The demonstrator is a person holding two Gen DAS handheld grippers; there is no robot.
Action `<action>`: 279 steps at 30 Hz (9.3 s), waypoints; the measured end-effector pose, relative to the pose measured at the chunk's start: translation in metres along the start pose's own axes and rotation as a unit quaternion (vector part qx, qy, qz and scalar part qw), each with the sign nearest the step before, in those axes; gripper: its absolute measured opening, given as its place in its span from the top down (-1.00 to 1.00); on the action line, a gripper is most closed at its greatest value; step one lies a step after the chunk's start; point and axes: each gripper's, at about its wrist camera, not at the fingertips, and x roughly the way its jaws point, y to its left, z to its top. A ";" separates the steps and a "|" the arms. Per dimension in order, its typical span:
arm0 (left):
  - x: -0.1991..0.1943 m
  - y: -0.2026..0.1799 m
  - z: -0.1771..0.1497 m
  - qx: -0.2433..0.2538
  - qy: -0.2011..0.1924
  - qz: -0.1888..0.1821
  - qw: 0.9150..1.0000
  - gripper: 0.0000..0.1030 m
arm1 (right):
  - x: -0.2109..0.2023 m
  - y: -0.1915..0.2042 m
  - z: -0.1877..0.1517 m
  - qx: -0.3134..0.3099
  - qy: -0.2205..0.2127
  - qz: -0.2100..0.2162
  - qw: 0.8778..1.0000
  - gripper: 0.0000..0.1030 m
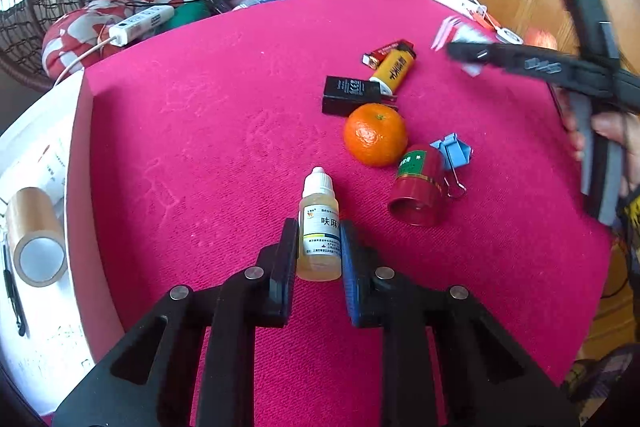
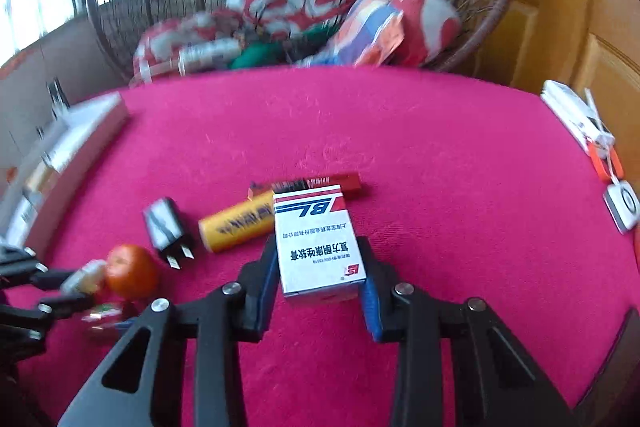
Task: Organize rigid objects
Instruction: 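Carry the dropper bottle and medicine box into the white tray and open both tools, then move both tools back over the remaining pile, then grasp the red tin with the left tool while the right tool grasps the yellow lighter, then lift the red tin and yellow lighter toward the white tray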
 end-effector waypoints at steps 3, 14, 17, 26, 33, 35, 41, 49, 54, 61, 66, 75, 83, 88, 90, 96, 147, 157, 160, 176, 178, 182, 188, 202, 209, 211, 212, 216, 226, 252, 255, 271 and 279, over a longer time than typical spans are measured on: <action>-0.011 0.000 0.004 0.000 -0.022 0.007 1.000 0.62 | -0.036 0.005 0.006 0.014 -0.051 0.012 0.999 0.31; -0.091 0.003 0.025 -0.001 -0.148 0.040 0.988 0.62 | -0.134 0.041 0.039 0.007 -0.207 0.053 0.977 0.31; -0.115 0.011 0.031 -0.013 -0.180 0.049 0.982 0.62 | -0.143 0.048 0.048 0.008 -0.230 0.065 0.971 0.31; -0.141 0.042 0.027 -0.050 -0.208 0.074 0.974 0.62 | -0.144 0.063 0.054 -0.001 -0.228 0.086 0.970 0.31; -0.143 0.056 0.021 -0.071 -0.212 0.081 0.971 0.62 | -0.142 0.077 0.057 -0.018 -0.222 0.093 0.971 0.31; -0.144 0.057 0.020 -0.073 -0.215 0.082 0.971 0.62 | -0.141 0.080 0.057 -0.022 -0.220 0.096 0.971 0.31; -0.147 0.061 0.015 -0.080 -0.218 0.083 0.969 0.62 | -0.135 0.088 0.062 -0.033 -0.210 0.107 0.971 0.31; -0.155 0.073 0.009 -0.096 -0.228 0.087 0.965 0.62 | -0.130 0.109 0.071 -0.058 -0.205 0.127 0.969 0.31; -0.160 0.082 0.002 -0.108 -0.233 0.094 0.962 0.62 | -0.126 0.127 0.078 -0.077 -0.201 0.138 0.967 0.31; -0.166 0.100 -0.006 -0.131 -0.238 0.103 0.957 0.62 | -0.113 0.158 0.087 -0.106 -0.189 0.157 0.964 0.31; -0.172 0.113 -0.014 -0.146 -0.243 0.109 0.953 0.62 | -0.104 0.179 0.090 -0.123 -0.176 0.169 0.962 0.31; -0.176 0.142 -0.030 -0.184 -0.243 0.125 0.944 0.62 | -0.084 0.215 0.093 -0.148 -0.147 0.193 0.959 0.31; -0.173 0.167 -0.042 -0.214 -0.229 0.148 0.938 0.62 | -0.046 0.245 0.089 -0.165 -0.096 0.208 0.959 0.31; -0.170 0.189 -0.049 -0.234 -0.219 0.163 0.933 0.62 | -0.018 0.264 0.085 -0.176 -0.057 0.219 0.958 0.31; -0.167 0.203 -0.049 -0.243 -0.213 0.170 0.931 0.62 | -0.007 0.274 0.084 -0.185 -0.044 0.221 0.957 0.31; -0.150 0.249 -0.049 -0.296 -0.181 0.171 0.922 0.62 | 0.033 0.302 0.083 -0.190 0.000 0.226 0.955 0.31; -0.154 0.149 -0.021 -0.199 -0.203 0.226 0.931 -1.00 | -0.065 0.192 0.064 -0.030 -0.192 0.159 0.968 -1.00; -0.160 0.120 -0.003 -0.159 -0.244 0.169 0.942 -1.00 | -0.097 0.096 0.067 0.041 -0.240 0.147 0.959 -1.00; -0.151 0.111 0.001 -0.151 -0.230 0.145 0.950 -0.99 | -0.099 0.077 0.055 0.061 -0.241 0.113 0.962 -1.00; -0.060 0.022 0.016 -0.019 -0.086 0.004 0.996 -0.99 | -0.103 -0.003 0.013 0.170 -0.224 0.027 0.959 -1.00; -0.047 0.008 0.015 -0.007 -0.072 -0.016 0.997 -0.99 | -0.101 -0.006 0.009 0.176 -0.218 0.027 0.960 -1.00; -0.016 -0.016 0.016 0.030 -0.027 -0.040 0.998 -0.51 | -0.100 -0.011 0.003 0.180 -0.212 0.027 0.960 -1.00; 0.008 -0.037 0.022 0.068 0.006 -0.063 0.996 -0.23 | -0.097 -0.021 -0.004 0.190 -0.200 0.021 0.961 -1.00; 0.018 -0.042 0.022 0.084 0.008 -0.059 0.995 0.36 | -0.051 -0.024 -0.007 0.170 -0.101 0.004 0.980 -1.00; 0.002 -0.014 0.002 0.046 0.001 -0.045 0.998 0.36 | 0.020 0.001 0.016 0.060 0.007 -0.007 0.998 -1.00; -0.002 -0.006 -0.001 0.032 -0.001 -0.041 0.999 0.36 | 0.035 0.005 0.021 0.054 0.022 0.002 0.998 -1.00; -0.004 0.000 -0.004 0.024 -0.002 -0.039 0.999 0.36 | 0.042 0.009 0.022 0.046 0.030 0.002 0.998 -1.00; -0.007 0.013 -0.013 0.000 -0.005 -0.035 0.999 0.37 | 0.068 0.026 0.019 -0.004 0.063 -0.010 0.998 -0.99; -0.009 0.009 -0.018 0.005 -0.017 -0.021 1.000 0.37 | 0.074 0.041 0.015 -0.047 0.079 -0.025 0.995 -0.58; -0.080 0.029 0.003 -0.033 -0.115 0.028 0.992 0.43 | -0.076 0.064 0.027 -0.006 -0.105 0.080 0.991 -0.56; -0.088 0.032 0.009 -0.033 -0.119 0.014 0.992 0.43 | -0.084 0.062 0.026 0.013 -0.115 0.076 0.990 -0.56; -0.145 0.077 -0.002 -0.100 -0.176 0.056 0.978 0.43 | -0.105 0.109 0.060 -0.006 -0.159 0.117 0.980 -0.56; -0.195 0.119 -0.024 -0.159 -0.219 0.126 0.954 0.43 | -0.092 0.155 0.093 -0.051 -0.158 0.169 0.972 -0.56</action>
